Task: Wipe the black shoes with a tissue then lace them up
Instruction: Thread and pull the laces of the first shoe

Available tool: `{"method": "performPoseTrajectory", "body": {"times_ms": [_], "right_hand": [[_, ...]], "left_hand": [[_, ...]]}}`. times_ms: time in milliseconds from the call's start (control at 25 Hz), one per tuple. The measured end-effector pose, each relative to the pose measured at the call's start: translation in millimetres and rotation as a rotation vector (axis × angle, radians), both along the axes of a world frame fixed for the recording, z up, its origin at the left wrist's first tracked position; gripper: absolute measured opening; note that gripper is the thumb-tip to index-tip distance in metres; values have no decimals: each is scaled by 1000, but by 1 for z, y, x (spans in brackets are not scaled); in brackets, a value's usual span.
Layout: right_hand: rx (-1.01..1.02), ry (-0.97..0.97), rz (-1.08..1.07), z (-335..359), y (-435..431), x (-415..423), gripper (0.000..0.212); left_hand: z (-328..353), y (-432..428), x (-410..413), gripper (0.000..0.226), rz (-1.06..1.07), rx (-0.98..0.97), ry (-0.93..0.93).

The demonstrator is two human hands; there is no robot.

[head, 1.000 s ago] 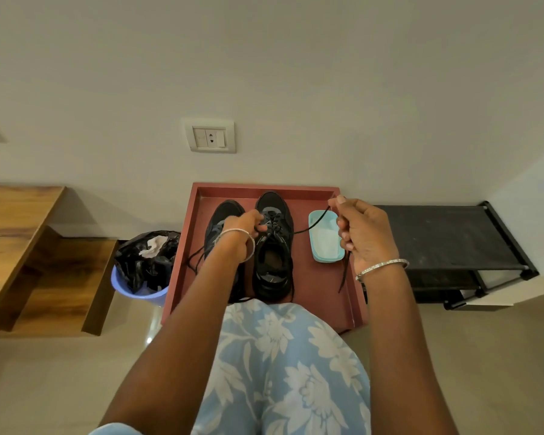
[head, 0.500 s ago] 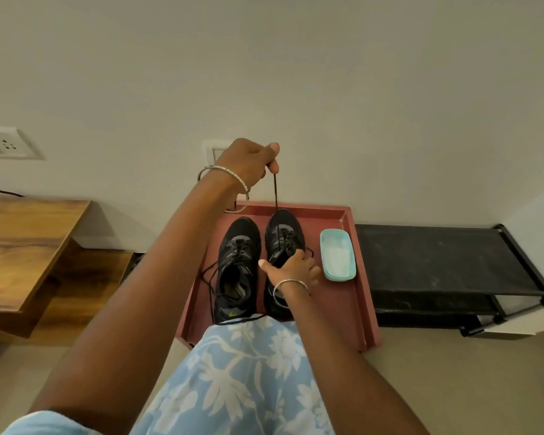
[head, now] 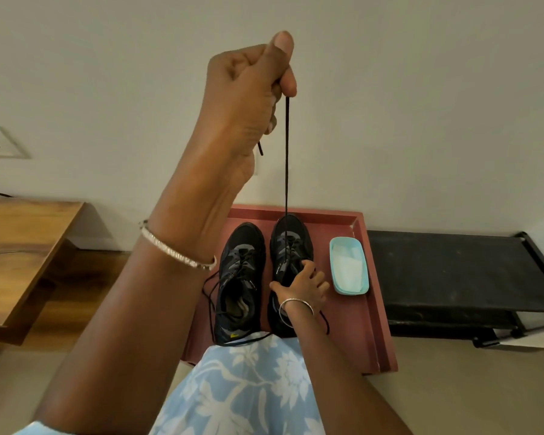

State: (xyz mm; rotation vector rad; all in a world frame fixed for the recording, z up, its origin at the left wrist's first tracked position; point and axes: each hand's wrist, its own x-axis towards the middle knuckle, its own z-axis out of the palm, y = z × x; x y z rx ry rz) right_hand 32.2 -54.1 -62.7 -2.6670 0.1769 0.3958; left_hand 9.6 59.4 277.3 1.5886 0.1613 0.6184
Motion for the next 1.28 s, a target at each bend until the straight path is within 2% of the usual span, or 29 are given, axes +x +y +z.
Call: {"method": "performPoseTrajectory", "body": {"times_ms": [120,280,360,520,600,760,840,920,1040,1120,1280], "right_hand": [[3,2,6,-2,0,1,84],[-36,-4,50,4,-2,-4,84],[-52,17,64,11,-4,-9,85],[-39,106,124,27,-23,-15,103],[73,147,106,41,-37,-13,98],[466,85,-31,99,-58,-12,46],[718,72,6,157,-61,-13,23],[869,-1,100,220,-66,-19,7],[1024,-105,181,289,-76,-30,9],[1096,-135,213,314,-82,-34,14],[1221,-68,274,343,-91,-42,20]], "left_hand": [[4,1,0,47,-8,15,17],[7,9,-8,43,12,154,170],[8,9,-13,43,47,163,211],[6,4,-40,33,33,128,148],[4,-3,-62,31,-71,80,142],[2,-17,-85,50,-166,86,184],[7,-20,-87,54,-131,144,180],[9,-24,-89,49,-102,254,176],[7,-32,-89,24,-32,484,168],[11,-37,-90,19,63,585,150],[11,-45,-88,13,131,552,68]]}}
